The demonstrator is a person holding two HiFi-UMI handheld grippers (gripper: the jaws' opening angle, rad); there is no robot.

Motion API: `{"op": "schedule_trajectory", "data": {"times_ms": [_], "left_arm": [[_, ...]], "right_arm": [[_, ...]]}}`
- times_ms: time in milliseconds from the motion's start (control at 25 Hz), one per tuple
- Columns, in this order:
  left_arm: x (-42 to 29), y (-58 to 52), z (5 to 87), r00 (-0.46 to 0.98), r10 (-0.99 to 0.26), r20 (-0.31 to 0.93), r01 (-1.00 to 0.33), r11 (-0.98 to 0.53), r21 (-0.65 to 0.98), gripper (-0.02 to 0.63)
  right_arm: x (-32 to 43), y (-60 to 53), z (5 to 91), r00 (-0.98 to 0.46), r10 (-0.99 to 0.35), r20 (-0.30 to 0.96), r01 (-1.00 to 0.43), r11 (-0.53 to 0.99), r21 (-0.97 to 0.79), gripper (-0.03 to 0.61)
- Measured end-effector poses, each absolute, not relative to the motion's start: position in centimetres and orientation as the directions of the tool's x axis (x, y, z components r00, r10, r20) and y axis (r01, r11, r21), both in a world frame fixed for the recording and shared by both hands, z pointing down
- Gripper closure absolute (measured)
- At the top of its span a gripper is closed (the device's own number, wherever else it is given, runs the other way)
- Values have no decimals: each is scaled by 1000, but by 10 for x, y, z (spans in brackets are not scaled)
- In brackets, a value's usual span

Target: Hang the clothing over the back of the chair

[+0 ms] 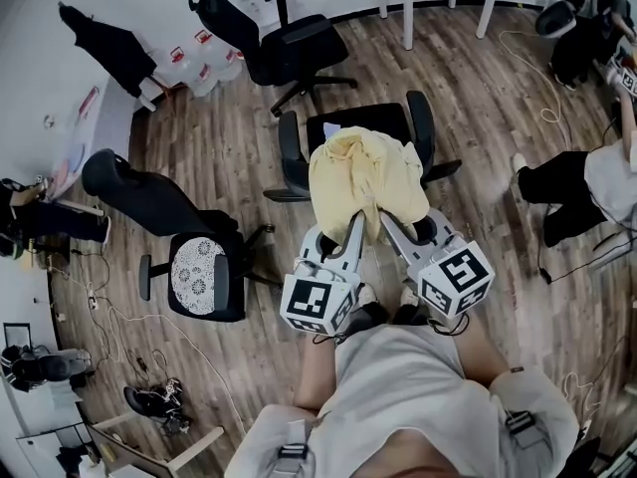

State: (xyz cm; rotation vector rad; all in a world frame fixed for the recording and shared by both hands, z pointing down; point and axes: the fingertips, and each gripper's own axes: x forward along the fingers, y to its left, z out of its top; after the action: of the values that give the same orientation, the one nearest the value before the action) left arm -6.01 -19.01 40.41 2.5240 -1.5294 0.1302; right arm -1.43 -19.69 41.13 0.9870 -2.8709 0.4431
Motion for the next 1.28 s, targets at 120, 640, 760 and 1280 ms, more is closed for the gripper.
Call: {"op": "schedule_trajectory", "data": {"times_ms": [120, 640, 760, 1280], "left_arm": [[-61, -192, 412, 465, -866, 186, -885, -449, 122, 569], [-65, -196, 447, 459, -854, 246, -888, -434, 151, 569], [-66, -197, 452, 456, -853, 252, -890, -432, 146, 569], [-68, -201, 472, 470, -846, 253, -882, -438, 173, 569]], "right_arm": [[-14, -199, 421, -786, -592, 180, -619, 744, -253, 517], [-12, -206, 456, -759, -603, 246, -651, 705, -280, 517], [-12, -209, 461, -751, -610, 251, -660, 696, -282, 517], [-13, -214, 475, -712, -654, 255, -702, 672, -238, 517]]}}
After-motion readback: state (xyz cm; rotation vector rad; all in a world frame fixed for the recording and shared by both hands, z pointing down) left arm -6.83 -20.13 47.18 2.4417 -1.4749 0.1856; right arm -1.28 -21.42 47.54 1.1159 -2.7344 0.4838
